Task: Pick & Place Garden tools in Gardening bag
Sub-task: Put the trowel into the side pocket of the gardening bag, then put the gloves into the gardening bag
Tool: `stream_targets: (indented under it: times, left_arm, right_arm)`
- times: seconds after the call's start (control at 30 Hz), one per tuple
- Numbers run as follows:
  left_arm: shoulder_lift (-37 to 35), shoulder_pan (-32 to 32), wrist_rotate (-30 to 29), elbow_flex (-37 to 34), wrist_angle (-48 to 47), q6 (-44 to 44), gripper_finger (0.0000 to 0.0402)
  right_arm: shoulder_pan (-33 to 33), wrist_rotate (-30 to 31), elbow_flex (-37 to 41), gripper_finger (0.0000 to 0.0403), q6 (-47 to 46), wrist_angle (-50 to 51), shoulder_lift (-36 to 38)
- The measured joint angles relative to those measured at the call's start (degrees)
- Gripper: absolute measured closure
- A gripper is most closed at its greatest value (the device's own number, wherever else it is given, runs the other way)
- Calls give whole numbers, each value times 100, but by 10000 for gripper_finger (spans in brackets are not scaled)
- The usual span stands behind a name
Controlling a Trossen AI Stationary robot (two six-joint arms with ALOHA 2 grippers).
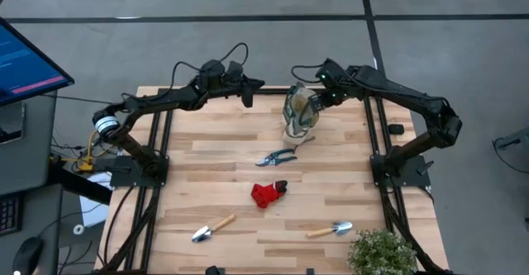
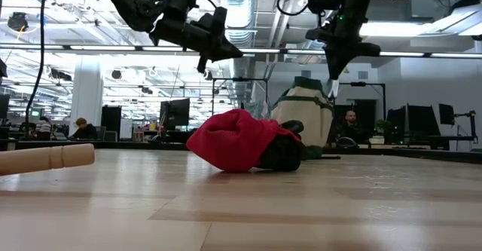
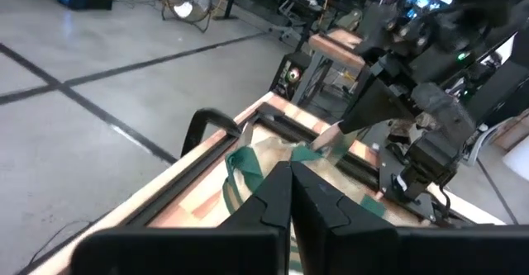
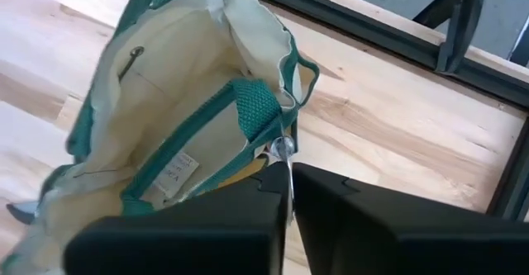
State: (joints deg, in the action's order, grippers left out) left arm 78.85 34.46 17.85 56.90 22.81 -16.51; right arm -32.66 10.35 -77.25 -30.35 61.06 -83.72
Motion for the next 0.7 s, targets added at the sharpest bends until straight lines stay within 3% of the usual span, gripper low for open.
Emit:
stream_targets:
  times: [0.57,0.7]
  left_arm:
    - [-4,38,20,0,-738,140,314]
    - [-114,195,539,1,-862,125,309]
  right_arm:
    - [2,-320,-43,219,376,-502,115]
    - [0,-293,-387,199,526,-310,282]
